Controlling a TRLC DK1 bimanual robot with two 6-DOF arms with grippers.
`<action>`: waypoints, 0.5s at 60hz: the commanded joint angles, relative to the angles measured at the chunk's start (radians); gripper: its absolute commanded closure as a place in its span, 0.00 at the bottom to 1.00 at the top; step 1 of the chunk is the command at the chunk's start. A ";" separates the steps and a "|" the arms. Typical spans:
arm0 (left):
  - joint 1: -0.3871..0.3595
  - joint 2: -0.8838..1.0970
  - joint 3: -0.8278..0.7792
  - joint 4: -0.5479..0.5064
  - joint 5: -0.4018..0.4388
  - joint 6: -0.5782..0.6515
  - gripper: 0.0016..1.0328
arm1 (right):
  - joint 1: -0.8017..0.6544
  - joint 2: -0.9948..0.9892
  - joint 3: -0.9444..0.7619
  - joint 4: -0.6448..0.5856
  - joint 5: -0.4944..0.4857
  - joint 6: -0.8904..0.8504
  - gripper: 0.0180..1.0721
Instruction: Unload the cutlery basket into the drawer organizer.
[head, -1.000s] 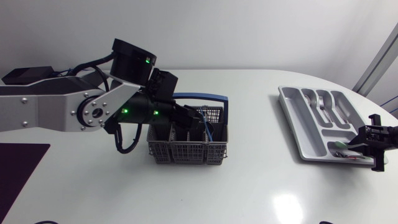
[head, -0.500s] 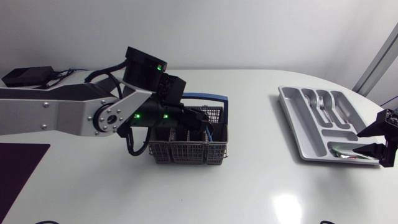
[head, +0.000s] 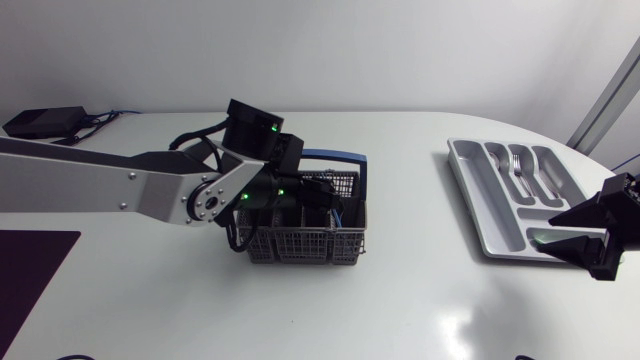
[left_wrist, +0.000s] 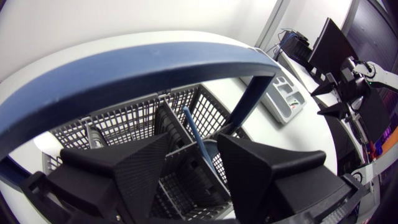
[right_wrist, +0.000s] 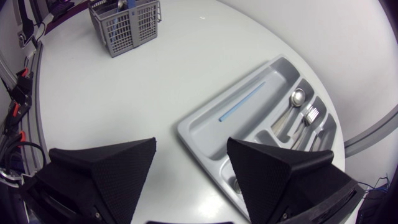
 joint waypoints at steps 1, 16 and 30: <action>-0.004 0.028 0.023 0.027 -0.010 -0.044 0.53 | 0.021 -0.035 -0.063 -0.007 -0.011 0.019 0.21; -0.001 0.066 0.046 0.066 -0.016 -0.068 0.71 | 0.041 -0.069 -0.114 0.007 -0.015 0.019 0.21; 0.002 0.080 0.057 0.086 -0.016 -0.084 0.88 | 0.067 -0.129 -0.157 0.010 -0.015 0.022 0.21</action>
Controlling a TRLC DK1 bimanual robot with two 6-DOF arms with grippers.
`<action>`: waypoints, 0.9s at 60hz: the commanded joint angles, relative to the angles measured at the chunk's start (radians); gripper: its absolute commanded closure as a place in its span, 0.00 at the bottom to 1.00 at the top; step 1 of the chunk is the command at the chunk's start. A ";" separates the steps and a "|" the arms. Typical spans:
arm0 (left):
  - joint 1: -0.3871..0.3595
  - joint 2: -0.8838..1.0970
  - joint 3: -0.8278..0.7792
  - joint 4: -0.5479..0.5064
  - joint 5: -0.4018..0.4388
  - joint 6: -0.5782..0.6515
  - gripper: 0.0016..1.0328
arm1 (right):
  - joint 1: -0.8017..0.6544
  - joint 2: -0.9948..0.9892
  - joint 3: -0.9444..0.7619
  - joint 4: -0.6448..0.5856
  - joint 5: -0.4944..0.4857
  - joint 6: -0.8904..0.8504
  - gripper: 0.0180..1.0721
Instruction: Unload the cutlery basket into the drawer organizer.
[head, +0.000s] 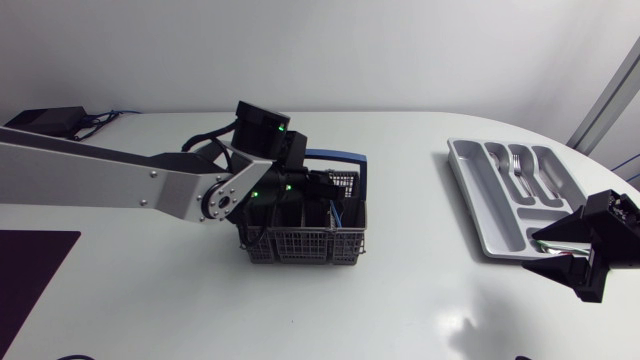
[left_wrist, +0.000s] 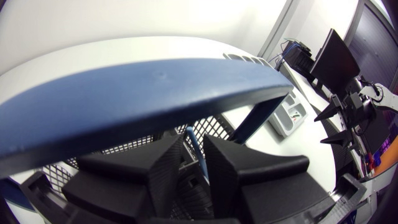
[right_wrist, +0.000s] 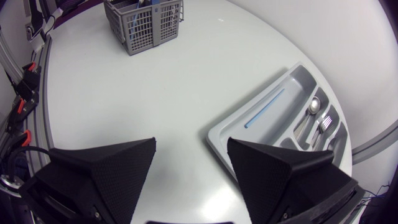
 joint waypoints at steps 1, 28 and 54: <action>0.002 0.022 0.026 0.020 -0.002 -0.033 0.90 | 0.011 -0.025 -0.034 0.001 -0.013 0.019 0.21; -0.033 -0.077 -0.072 0.063 -0.039 0.024 0.97 | 0.036 -0.078 -0.064 0.013 -0.013 0.030 0.21; -0.257 -0.257 -0.250 0.299 -0.347 0.294 0.97 | 0.141 -0.241 -0.143 0.017 -0.011 0.121 0.21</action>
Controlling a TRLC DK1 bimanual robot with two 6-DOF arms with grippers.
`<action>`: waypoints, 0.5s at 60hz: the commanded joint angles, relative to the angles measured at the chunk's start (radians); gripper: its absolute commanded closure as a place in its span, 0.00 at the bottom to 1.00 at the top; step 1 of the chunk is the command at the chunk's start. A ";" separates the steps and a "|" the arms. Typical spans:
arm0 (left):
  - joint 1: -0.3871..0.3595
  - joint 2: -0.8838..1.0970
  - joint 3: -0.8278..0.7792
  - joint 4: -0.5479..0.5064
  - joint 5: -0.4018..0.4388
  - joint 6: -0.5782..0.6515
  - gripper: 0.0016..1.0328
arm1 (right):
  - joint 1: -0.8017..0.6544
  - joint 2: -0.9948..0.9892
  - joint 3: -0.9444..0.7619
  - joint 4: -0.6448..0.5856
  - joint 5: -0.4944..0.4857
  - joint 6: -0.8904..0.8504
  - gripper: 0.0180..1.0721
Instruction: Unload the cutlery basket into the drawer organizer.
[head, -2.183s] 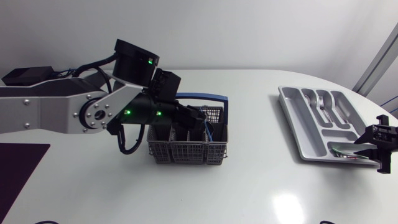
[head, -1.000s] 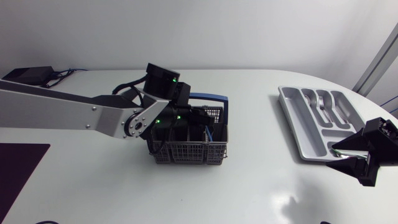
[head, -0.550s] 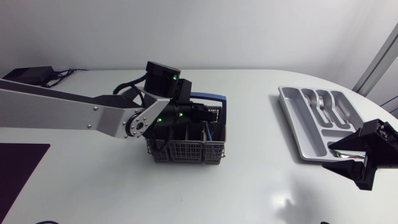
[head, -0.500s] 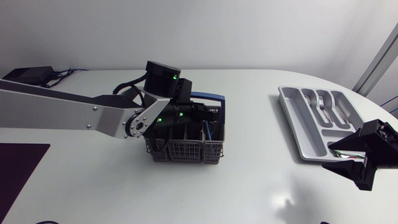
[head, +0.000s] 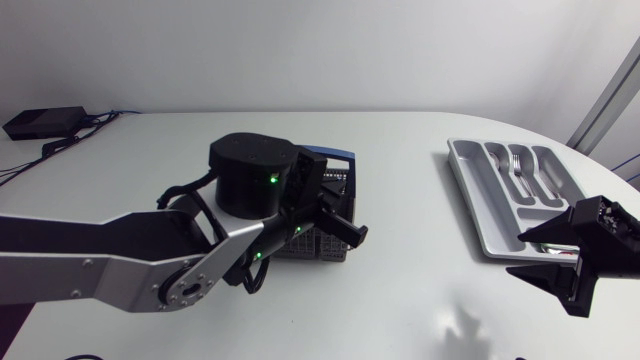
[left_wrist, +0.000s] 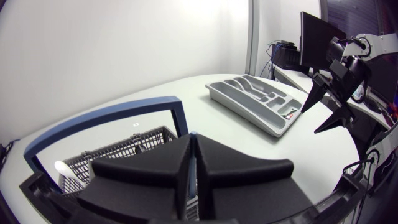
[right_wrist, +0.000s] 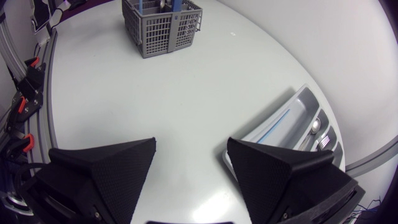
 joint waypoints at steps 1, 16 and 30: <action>-0.019 -0.044 -0.014 0.034 -0.029 0.064 0.97 | 0.034 -0.050 -0.044 0.003 -0.010 0.051 0.21; -0.009 -0.182 0.072 -0.032 -0.032 0.084 0.97 | 0.200 -0.219 -0.053 0.104 -0.012 0.356 0.21; 0.010 -0.258 0.168 -0.214 0.069 -0.002 0.97 | 0.456 -0.300 0.019 0.143 -0.001 0.626 0.18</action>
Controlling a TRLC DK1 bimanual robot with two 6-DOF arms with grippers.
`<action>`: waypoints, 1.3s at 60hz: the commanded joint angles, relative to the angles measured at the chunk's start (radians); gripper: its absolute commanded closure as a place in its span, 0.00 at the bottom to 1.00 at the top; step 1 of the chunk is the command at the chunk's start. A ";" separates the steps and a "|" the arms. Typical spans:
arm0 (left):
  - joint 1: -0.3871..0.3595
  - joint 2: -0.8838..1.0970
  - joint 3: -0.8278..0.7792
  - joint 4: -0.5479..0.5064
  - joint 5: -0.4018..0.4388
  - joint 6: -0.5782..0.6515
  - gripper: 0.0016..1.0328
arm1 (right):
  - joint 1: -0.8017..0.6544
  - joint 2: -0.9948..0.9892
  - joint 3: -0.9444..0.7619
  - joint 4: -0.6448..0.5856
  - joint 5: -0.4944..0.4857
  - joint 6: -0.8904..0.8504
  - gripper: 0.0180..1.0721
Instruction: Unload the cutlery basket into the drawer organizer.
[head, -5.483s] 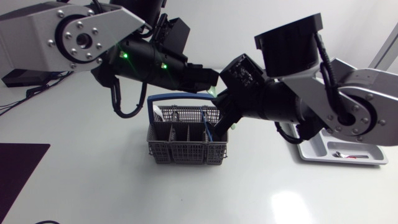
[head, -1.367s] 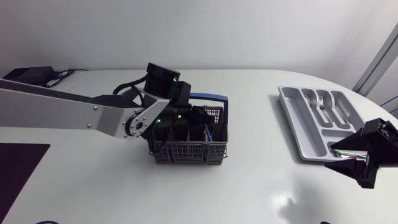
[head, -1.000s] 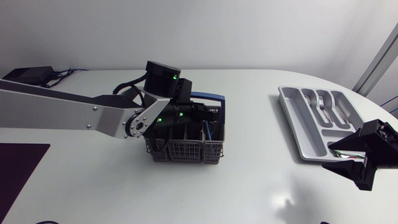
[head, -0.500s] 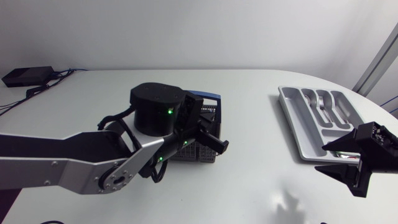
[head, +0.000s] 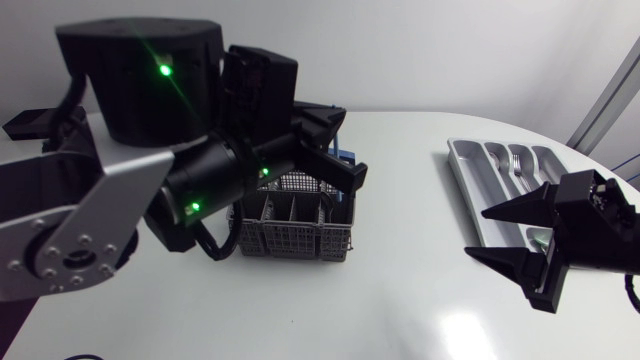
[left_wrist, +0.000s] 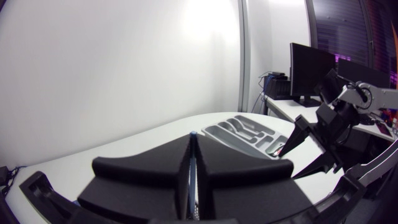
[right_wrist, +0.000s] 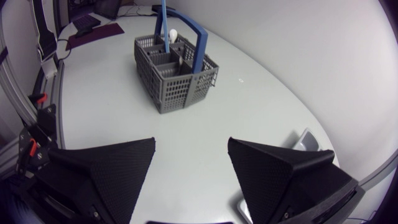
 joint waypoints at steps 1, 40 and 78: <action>0.015 -0.020 0.048 -0.048 0.040 -0.053 0.97 | 0.088 -0.008 0.051 0.023 -0.002 0.146 0.18; 0.210 0.112 0.202 -0.257 0.495 -0.297 0.97 | 0.526 0.446 0.307 0.358 0.010 0.624 0.40; 0.242 0.133 0.213 -0.257 0.545 -0.323 0.89 | 0.563 0.519 0.338 0.333 -0.010 0.592 0.95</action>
